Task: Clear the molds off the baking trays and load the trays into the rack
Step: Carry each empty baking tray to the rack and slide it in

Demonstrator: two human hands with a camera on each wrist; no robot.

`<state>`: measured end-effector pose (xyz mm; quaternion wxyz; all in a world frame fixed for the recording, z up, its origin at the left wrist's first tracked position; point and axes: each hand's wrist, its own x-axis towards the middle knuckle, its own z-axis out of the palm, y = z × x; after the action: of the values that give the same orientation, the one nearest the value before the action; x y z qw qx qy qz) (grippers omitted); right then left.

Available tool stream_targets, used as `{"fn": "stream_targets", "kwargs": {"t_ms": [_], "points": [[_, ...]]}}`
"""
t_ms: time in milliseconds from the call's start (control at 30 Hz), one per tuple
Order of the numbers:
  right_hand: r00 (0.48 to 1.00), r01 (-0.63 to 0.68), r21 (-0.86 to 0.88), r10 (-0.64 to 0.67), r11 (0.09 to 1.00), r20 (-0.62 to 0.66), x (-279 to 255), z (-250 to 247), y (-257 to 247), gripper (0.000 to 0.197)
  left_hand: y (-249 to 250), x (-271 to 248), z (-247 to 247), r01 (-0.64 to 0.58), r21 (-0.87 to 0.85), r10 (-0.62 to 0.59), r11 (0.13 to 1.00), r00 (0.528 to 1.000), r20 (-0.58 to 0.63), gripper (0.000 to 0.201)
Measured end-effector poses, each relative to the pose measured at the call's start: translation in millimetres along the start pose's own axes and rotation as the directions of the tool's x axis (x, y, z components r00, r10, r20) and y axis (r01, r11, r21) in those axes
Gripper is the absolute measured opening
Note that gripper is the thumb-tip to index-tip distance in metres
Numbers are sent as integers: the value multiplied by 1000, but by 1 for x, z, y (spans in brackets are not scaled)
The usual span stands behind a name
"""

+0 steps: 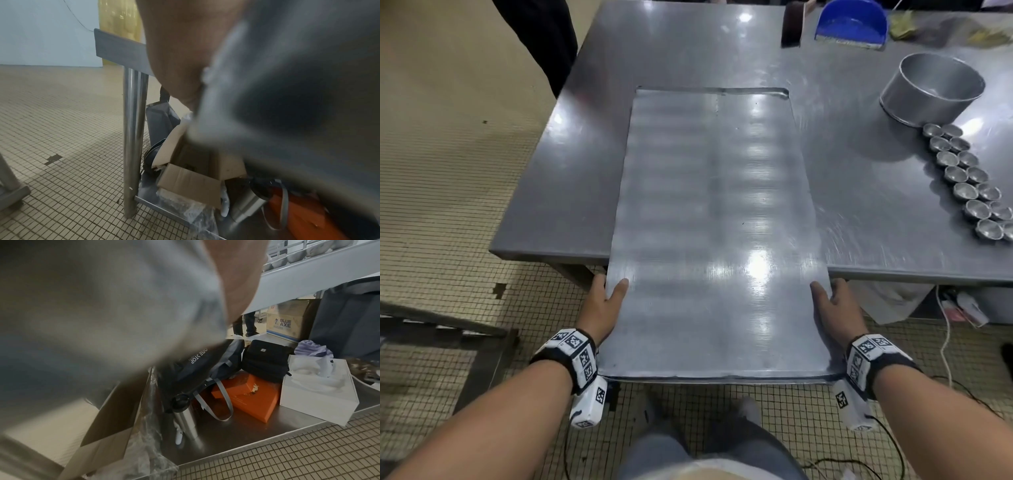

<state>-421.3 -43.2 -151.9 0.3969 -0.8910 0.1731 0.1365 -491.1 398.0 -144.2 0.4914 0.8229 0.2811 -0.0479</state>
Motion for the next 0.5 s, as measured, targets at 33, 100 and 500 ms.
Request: {"fn": "stream_targets", "kwargs": {"t_ms": [33, 100, 500], "points": [[1000, -3, 1, 3, 1000, 3, 0, -1, 2, 46, 0, -1, 1, -9, 5, 9, 1000, 1000, -7, 27], [1000, -7, 4, 7, 1000, 11, -1, -4, 4, 41, 0, -2, 3, -5, 17, 5, 1000, 1000, -16, 27], [999, 25, -2, -25, 1000, 34, -4, -5, 9, 39, -2, -14, 15, 31, 24, -29, 999, 997, -76, 41]]}}
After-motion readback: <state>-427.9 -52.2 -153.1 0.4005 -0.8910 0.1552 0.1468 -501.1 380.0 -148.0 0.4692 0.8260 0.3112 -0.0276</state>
